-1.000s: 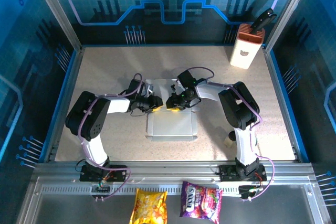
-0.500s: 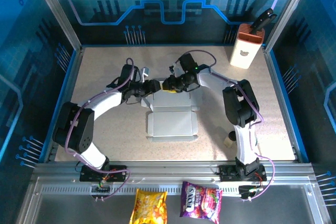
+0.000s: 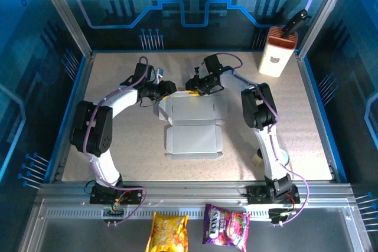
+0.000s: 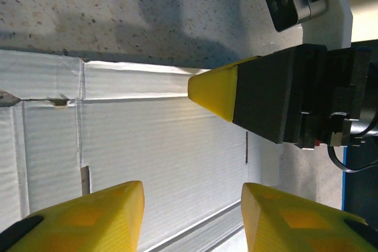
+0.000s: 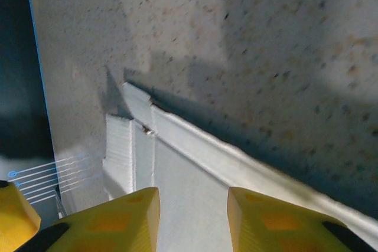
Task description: Fold the paper box
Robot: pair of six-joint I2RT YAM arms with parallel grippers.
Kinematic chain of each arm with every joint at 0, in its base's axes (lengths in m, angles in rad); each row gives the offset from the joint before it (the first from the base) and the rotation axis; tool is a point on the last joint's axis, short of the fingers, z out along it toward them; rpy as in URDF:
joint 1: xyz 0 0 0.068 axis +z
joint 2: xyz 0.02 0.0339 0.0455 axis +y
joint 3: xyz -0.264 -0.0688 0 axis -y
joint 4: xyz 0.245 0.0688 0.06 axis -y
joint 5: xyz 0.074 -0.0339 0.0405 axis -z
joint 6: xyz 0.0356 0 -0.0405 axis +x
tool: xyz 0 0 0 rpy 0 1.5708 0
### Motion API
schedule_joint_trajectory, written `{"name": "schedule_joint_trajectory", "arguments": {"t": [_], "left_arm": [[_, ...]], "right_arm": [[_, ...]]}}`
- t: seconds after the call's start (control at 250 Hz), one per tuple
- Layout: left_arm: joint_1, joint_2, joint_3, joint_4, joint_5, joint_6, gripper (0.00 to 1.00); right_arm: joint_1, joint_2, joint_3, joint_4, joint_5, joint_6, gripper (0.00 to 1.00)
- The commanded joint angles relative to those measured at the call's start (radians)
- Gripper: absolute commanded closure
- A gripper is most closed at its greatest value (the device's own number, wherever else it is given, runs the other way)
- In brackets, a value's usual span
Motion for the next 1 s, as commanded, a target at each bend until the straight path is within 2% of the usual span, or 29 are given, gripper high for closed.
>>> {"name": "schedule_joint_trajectory", "arguments": {"t": [0.0,0.16,0.288,0.388,0.643,0.787,0.995], "left_arm": [[0.014,0.032,0.039,-0.041,0.023,0.019,0.52],[0.017,0.068,0.057,-0.046,0.02,0.019,0.52],[0.02,0.096,0.089,-0.072,-0.006,0.03,0.52],[0.019,0.126,0.143,-0.14,-0.065,0.053,0.52],[0.02,0.264,0.385,-0.383,-0.229,0.135,0.47],[0.02,0.358,0.521,-0.501,-0.254,0.166,0.47],[0.026,0.423,0.596,-0.559,-0.283,0.169,0.45]], "right_arm": [[-0.012,0.052,0.061,-0.027,-0.039,0.027,0.63],[-0.019,0.093,0.095,-0.052,-0.026,0.021,0.63],[-0.017,0.112,0.107,-0.124,0.031,-0.014,0.65],[-0.011,0.11,0.073,-0.152,0.067,-0.044,0.65],[-0.007,0.093,0.002,-0.114,0.067,-0.039,0.65],[-0.008,0.081,-0.019,-0.1,0.075,-0.04,0.65],[-0.005,0.072,-0.04,-0.086,0.07,-0.037,0.65]]}}
